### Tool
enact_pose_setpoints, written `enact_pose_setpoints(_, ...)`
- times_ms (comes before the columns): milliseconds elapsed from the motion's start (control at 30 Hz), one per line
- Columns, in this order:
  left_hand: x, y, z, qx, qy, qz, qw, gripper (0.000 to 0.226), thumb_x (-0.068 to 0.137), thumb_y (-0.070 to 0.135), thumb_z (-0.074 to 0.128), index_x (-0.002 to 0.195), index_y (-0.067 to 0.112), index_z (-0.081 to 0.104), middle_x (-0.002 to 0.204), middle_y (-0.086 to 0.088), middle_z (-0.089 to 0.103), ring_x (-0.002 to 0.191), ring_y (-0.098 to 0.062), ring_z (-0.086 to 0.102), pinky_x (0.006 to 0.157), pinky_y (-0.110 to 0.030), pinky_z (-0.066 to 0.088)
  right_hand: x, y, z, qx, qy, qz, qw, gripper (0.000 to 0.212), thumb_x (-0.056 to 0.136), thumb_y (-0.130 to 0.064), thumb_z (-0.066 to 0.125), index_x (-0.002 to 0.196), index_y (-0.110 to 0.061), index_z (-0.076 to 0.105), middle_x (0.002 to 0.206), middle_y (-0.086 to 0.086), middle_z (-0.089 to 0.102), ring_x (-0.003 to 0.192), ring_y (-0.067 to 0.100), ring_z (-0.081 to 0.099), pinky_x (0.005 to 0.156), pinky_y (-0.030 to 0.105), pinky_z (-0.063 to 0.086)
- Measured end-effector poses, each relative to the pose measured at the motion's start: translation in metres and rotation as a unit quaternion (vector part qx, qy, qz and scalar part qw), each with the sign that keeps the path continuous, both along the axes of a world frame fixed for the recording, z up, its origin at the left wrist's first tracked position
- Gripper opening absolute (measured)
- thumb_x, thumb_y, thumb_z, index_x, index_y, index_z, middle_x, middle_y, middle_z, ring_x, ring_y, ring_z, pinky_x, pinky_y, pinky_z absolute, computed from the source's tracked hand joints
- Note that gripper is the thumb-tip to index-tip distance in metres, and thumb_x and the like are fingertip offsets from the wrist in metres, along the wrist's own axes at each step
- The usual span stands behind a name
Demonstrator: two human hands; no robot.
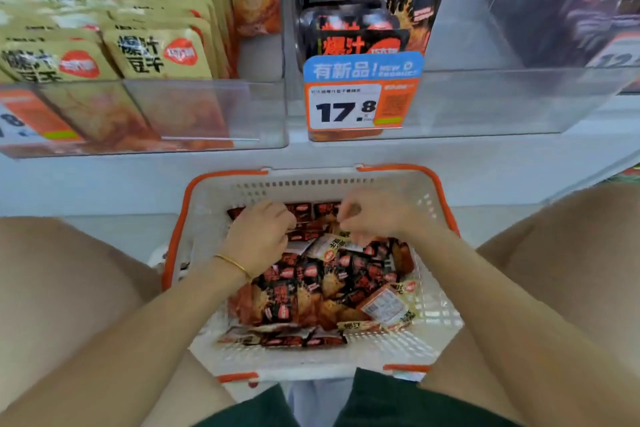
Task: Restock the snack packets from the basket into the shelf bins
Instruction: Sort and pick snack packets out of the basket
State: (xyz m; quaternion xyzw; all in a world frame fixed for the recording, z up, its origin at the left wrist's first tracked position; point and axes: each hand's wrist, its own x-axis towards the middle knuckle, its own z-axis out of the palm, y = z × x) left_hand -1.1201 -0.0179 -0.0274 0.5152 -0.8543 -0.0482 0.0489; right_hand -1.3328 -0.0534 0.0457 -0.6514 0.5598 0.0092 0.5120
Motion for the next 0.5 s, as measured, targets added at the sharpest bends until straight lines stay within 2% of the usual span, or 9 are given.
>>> enact_pose_setpoints(33, 0.004, -0.002, -0.018, 0.040, -0.059, -0.006, 0.997, 0.016, 0.069, 0.008, 0.063, 0.084, 0.012, 0.070, 0.088, -0.006, 0.064, 0.081, -0.030, 0.056, 0.062, -0.038, 0.052, 0.006, -0.003, -0.023, 0.012, 0.035, 0.007, 0.999, 0.023, 0.091, -0.003, 0.054, 0.107, 0.011, 0.060, 0.095, 0.026, 0.067, 0.078, 0.032, 0.067, 0.067, 0.029, 0.057)
enact_pose_setpoints(67, 0.005, 0.000, -0.031, 0.076, -0.112, -0.013, 0.991, 0.022, 0.074, 0.008, 0.064, 0.095, 0.012, 0.071, 0.104, -0.007, 0.064, 0.092, -0.030, 0.055, 0.069, -0.038, 0.050, 0.008, -0.003, -0.039, 0.025, 0.056, 0.007, 0.998, 0.027, 0.091, -0.002, 0.052, 0.110, 0.017, 0.057, 0.106, 0.034, 0.061, 0.089, 0.041, 0.065, 0.072, 0.036, 0.059)
enact_pose_setpoints(133, 0.001, -0.001, -0.055, 0.153, -0.167, -0.018, 0.974, 0.036, 0.087, 0.011, 0.056, 0.122, 0.013, 0.061, 0.143, -0.009, 0.041, 0.123, -0.032, 0.038, 0.093, -0.041, 0.042, 0.012, 0.000, -0.062, 0.052, 0.076, 0.004, 0.996, 0.030, 0.092, 0.000, 0.048, 0.112, 0.021, 0.052, 0.117, 0.040, 0.051, 0.102, 0.049, 0.056, 0.082, 0.051, 0.052)
enact_pose_setpoints(167, -0.004, -0.004, -0.064, 0.190, -0.188, -0.017, 0.963, 0.039, 0.090, 0.013, 0.053, 0.130, 0.014, 0.055, 0.152, -0.009, 0.027, 0.133, -0.032, 0.027, 0.102, -0.043, 0.036, 0.013, 0.001, -0.068, 0.053, 0.085, 0.004, 0.995, 0.030, 0.092, -0.001, 0.048, 0.113, 0.021, 0.051, 0.117, 0.040, 0.051, 0.101, 0.048, 0.056, 0.083, 0.052, 0.050)
enact_pose_setpoints(233, -0.017, -0.011, -0.079, 0.233, -0.213, -0.031, 0.948, 0.043, 0.092, 0.015, 0.051, 0.135, 0.016, 0.050, 0.158, -0.008, 0.011, 0.140, -0.032, 0.014, 0.110, -0.044, 0.026, 0.012, -0.002, -0.078, 0.057, 0.092, 0.004, 0.994, 0.031, 0.092, -0.002, 0.048, 0.116, 0.018, 0.051, 0.118, 0.036, 0.054, 0.097, 0.043, 0.061, 0.081, 0.051, 0.053)
enact_pose_setpoints(300, -0.028, -0.016, -0.094, 0.255, -0.231, -0.036, 0.938, 0.045, 0.093, 0.015, 0.050, 0.138, 0.016, 0.046, 0.159, -0.008, 0.004, 0.141, -0.032, 0.010, 0.112, -0.045, 0.022, 0.007, -0.003, -0.087, 0.063, 0.082, -0.016, 0.994, 0.028, 0.093, -0.002, 0.049, 0.116, 0.014, 0.053, 0.121, 0.029, 0.055, 0.095, 0.036, 0.063, 0.079, 0.046, 0.056)
enact_pose_setpoints(400, -0.030, -0.021, -0.116, 0.276, -0.269, -0.025, 0.922, 0.058, 0.092, 0.016, 0.050, 0.147, 0.014, 0.030, 0.159, -0.006, 0.000, 0.141, -0.034, 0.008, 0.114, -0.046, 0.020, -0.003, -0.008, -0.095, 0.076, 0.051, -0.054, 0.994, 0.016, 0.096, -0.003, 0.048, 0.110, 0.001, 0.054, 0.131, 0.017, 0.050, 0.084, 0.023, 0.061, 0.062, 0.030, 0.056)
enact_pose_setpoints(433, -0.028, -0.022, -0.122, 0.278, -0.275, -0.024, 0.920, 0.063, 0.092, 0.016, 0.051, 0.148, 0.014, 0.025, 0.159, -0.005, 0.002, 0.140, -0.034, 0.010, 0.114, -0.046, 0.021, -0.005, -0.009, -0.097, 0.078, 0.045, -0.061, 0.994, 0.013, 0.096, -0.003, 0.048, 0.107, -0.002, 0.053, 0.130, 0.017, 0.052, 0.081, 0.022, 0.061, 0.061, 0.029, 0.055)
enact_pose_setpoints(500, -0.024, -0.023, -0.125, 0.277, -0.256, -0.018, 0.926, 0.066, 0.090, 0.014, 0.053, 0.149, 0.015, 0.023, 0.157, -0.003, 0.009, 0.136, -0.033, 0.016, 0.110, -0.043, 0.025, -0.008, -0.011, -0.099, 0.063, 0.058, -0.063, 0.994, 0.008, 0.095, -0.005, 0.050, 0.102, -0.006, 0.054, 0.119, 0.017, 0.059, 0.083, 0.027, 0.066, 0.070, 0.037, 0.058)
